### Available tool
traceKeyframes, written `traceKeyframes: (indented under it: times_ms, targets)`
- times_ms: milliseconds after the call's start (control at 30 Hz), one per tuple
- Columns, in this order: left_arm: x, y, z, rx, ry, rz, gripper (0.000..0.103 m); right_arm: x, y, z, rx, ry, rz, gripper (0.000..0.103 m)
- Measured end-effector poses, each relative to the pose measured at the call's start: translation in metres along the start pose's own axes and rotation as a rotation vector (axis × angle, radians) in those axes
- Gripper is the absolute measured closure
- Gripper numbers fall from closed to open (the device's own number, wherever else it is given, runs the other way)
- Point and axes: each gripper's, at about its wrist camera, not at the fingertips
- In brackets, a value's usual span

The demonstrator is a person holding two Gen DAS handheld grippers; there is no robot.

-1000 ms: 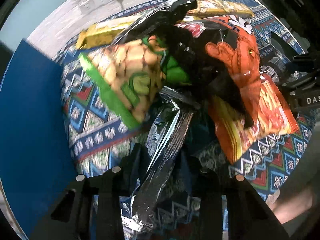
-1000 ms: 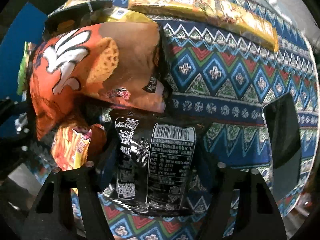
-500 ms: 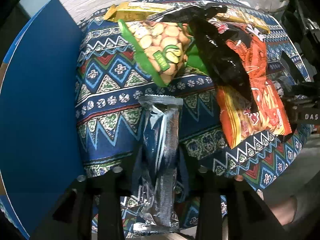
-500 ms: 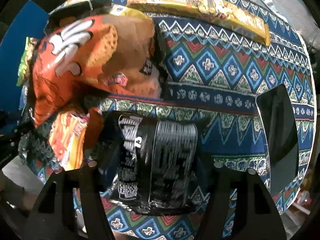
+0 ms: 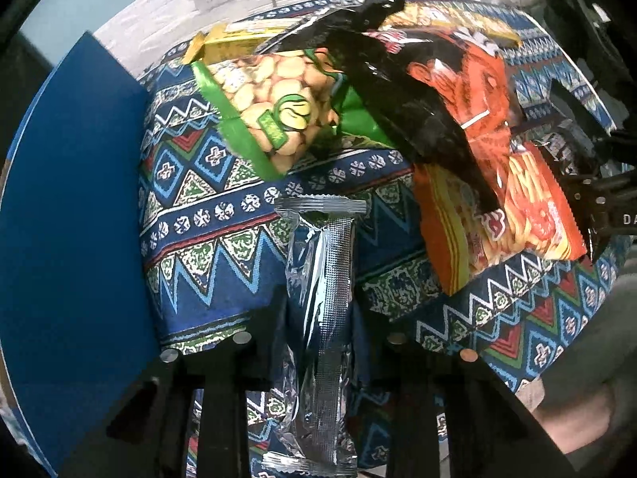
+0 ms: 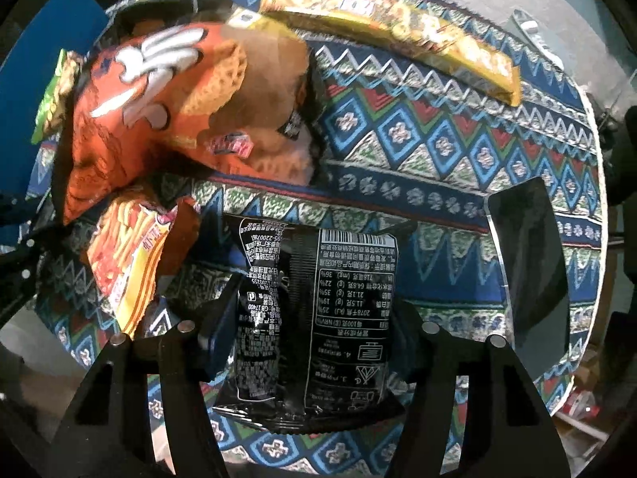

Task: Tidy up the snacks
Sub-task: 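Grasp the silver bar wrapper with left gripper while right grasps the black packet, then lift both held packets and carry them over the cardboard box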

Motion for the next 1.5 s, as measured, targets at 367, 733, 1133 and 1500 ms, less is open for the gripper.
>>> traceKeyframes:
  times_ms: [367, 733, 1133, 1500]
  targets:
    - [0.004, 0.029, 0.007, -0.035, -0.004, -0.057, 0.074, 0.0, 0.051, 0.012, 0.012, 0.021, -0.076, 0.04]
    - [0.008, 0.07, 0.007, -0.044, -0.005, -0.11, 0.074, -0.01, 0.098, 0.016, -0.006, 0.033, -0.188, 0.04]
    - [0.001, 0.112, 0.033, -0.088, 0.047, -0.224, 0.074, -0.029, 0.131, 0.046, -0.071, 0.08, -0.28, 0.04]
    - [0.0, 0.15, 0.064, -0.153, 0.092, -0.316, 0.074, -0.043, 0.167, 0.09, -0.118, 0.135, -0.354, 0.04]
Point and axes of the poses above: each gripper's, at about its wrist camera, not at the fingertips, and y roughly against the way its jaws point, z to its left, x to its underside, and after that the axes turned 9 degrees about -y, right-handed
